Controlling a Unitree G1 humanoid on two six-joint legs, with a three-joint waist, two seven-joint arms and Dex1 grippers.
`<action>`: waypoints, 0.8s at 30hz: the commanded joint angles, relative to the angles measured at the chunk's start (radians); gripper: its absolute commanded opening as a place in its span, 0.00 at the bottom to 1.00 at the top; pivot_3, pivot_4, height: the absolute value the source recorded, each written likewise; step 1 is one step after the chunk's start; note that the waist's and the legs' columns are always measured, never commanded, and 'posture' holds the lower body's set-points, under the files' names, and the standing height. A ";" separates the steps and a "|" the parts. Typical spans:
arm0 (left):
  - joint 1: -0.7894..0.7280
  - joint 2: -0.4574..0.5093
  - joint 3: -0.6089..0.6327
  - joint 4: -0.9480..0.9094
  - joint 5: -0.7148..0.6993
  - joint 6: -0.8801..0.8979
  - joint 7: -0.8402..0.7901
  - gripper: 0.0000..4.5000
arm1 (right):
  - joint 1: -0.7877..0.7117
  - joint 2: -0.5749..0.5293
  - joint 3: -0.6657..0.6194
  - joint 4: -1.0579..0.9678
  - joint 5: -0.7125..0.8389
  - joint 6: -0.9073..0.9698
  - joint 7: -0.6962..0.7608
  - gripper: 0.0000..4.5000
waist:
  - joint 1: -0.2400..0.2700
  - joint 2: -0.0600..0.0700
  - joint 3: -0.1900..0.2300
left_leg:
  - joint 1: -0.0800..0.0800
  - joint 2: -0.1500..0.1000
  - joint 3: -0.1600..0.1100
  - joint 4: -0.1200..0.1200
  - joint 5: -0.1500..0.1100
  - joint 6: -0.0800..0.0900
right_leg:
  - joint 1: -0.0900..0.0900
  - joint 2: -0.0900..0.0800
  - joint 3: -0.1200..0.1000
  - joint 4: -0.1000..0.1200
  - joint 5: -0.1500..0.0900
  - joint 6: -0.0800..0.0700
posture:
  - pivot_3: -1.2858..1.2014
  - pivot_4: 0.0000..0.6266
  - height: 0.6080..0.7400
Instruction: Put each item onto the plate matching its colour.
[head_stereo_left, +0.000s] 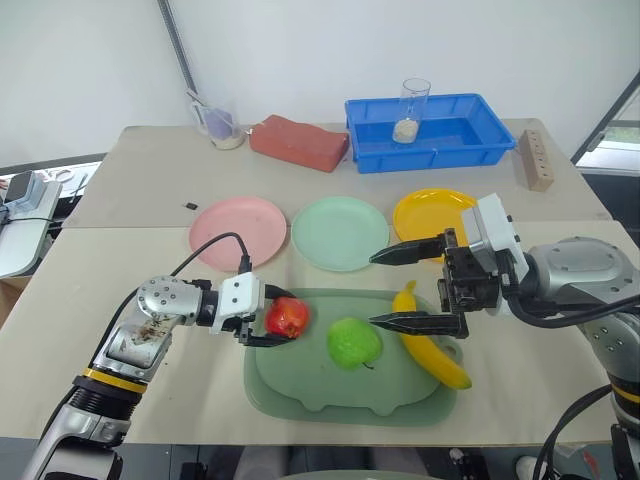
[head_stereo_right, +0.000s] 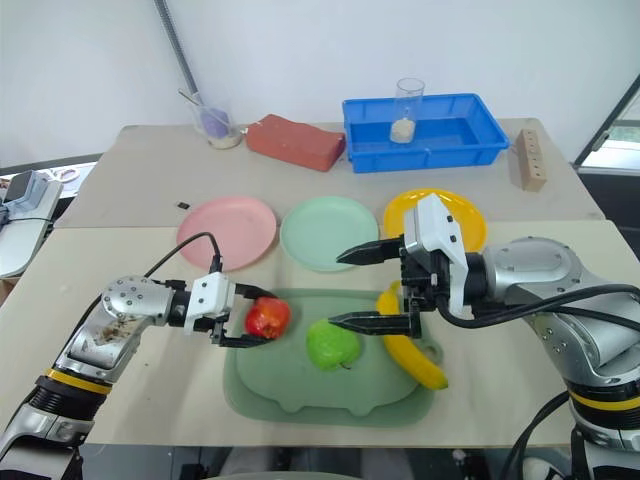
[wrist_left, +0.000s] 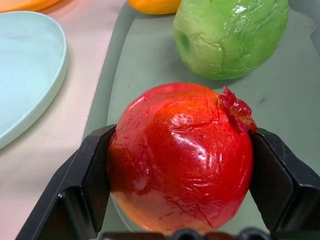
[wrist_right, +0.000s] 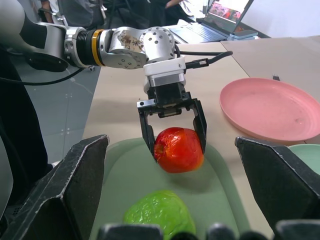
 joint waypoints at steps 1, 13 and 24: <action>-0.057 0.034 0.085 -0.026 -0.088 0.036 -0.026 0.72 | -0.034 0.007 -0.017 0.002 0.018 0.005 -0.006 1.00 | 0.001 0.000 0.000 | 0.000 0.000 0.000 0.000 0.000 0.000 | 0.000 0.000 0.000 0.000 0.000 0.000 | 0.52 0.24 1.00; -0.217 0.046 0.260 0.219 -0.119 0.153 0.169 0.72 | -0.256 0.180 0.014 0.099 0.035 0.090 -0.200 1.00 | -0.009 0.001 0.000 | 0.001 0.000 -0.003 0.000 0.000 0.001 | -0.001 0.002 0.000 0.004 0.001 0.001 | 0.52 0.24 1.00; -0.322 -0.063 0.352 0.577 -0.023 0.047 0.519 0.72 | -0.356 0.232 0.087 0.090 -0.036 0.143 -0.300 1.00 | -0.002 0.004 -0.003 | 0.001 0.000 -0.003 -0.001 0.004 0.006 | -0.001 0.002 -0.001 0.005 0.005 0.009 | 0.52 0.24 1.00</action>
